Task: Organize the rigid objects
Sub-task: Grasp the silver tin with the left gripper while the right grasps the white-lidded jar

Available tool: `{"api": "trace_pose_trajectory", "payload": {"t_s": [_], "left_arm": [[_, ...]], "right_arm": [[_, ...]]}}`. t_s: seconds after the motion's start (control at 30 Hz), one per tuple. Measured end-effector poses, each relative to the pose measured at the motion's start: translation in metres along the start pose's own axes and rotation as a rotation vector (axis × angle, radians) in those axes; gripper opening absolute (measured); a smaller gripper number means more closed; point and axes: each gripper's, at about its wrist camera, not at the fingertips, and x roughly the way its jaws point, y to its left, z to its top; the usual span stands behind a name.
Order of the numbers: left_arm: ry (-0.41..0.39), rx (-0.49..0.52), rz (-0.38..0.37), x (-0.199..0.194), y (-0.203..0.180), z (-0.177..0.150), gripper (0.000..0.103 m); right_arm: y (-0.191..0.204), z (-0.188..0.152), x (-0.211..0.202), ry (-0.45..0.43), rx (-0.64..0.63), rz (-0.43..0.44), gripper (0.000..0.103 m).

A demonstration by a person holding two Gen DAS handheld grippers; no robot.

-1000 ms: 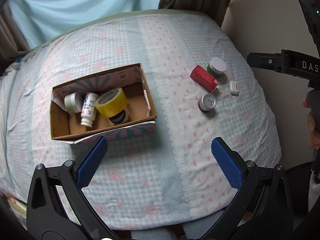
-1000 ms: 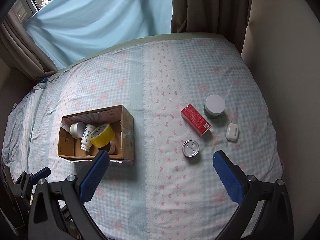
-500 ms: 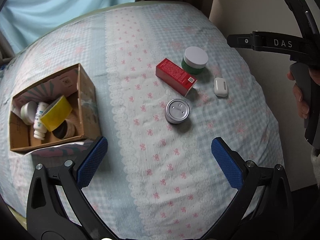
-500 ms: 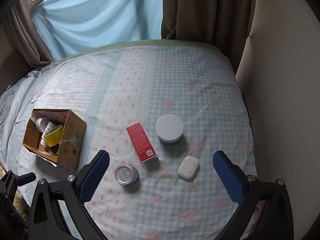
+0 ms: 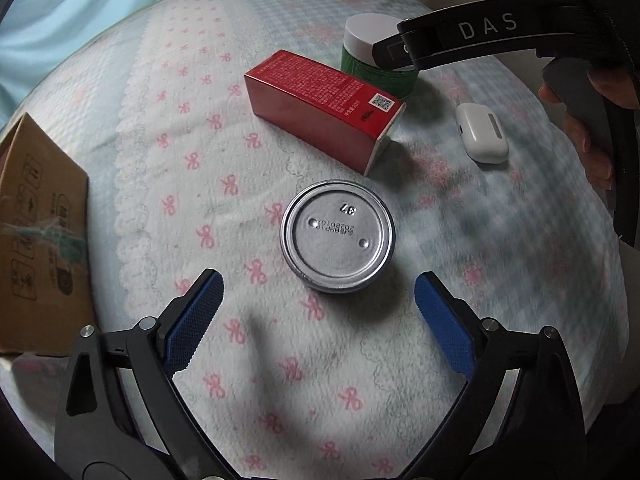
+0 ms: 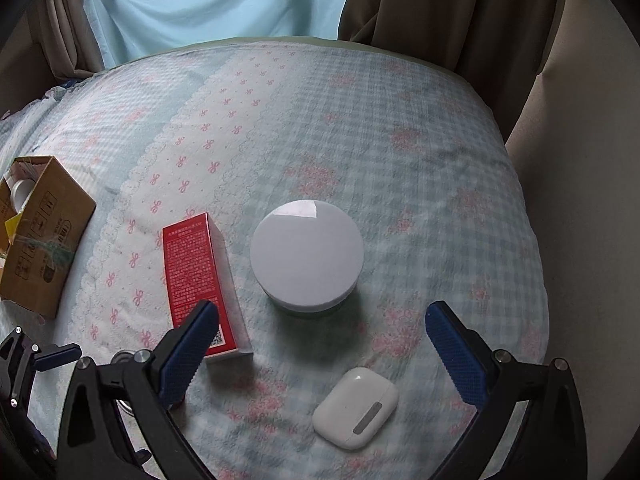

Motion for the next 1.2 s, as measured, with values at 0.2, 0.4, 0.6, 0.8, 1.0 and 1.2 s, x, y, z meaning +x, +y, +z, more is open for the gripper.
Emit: {"api": "trace_pose_trajectory", "payload": {"t_s": [0.2, 0.4, 0.6, 0.8, 1.0, 1.2], "left_arm": [[-0.022, 0.014, 0.006, 0.023, -0.003, 0.007, 0.077], [-0.038, 0.028, -0.004, 0.022, -0.006, 0.009, 0.057], [-0.033, 0.034, -0.02, 0.02, -0.006, 0.01, 0.051], [-0.034, -0.007, -0.036, 0.017, -0.001, 0.009, 0.05], [-0.046, -0.028, -0.034, 0.007, 0.001, 0.01, 0.05], [-0.089, -0.042, -0.036, -0.026, 0.002, 0.021, 0.05]], "right_arm": [[-0.001, 0.006, 0.031, 0.006, 0.014, 0.033, 0.098], [-0.006, 0.012, 0.049, 0.01, 0.051, 0.074, 0.086], [-0.002, 0.012, 0.058, 0.03, 0.054, 0.064, 0.068], [-0.003, 0.012, 0.057, 0.032, 0.056, 0.068, 0.068], [-0.008, 0.01, 0.05, 0.026, 0.071, 0.047, 0.067], [-0.021, 0.011, 0.023, 0.019, 0.128, 0.031, 0.067]]}}
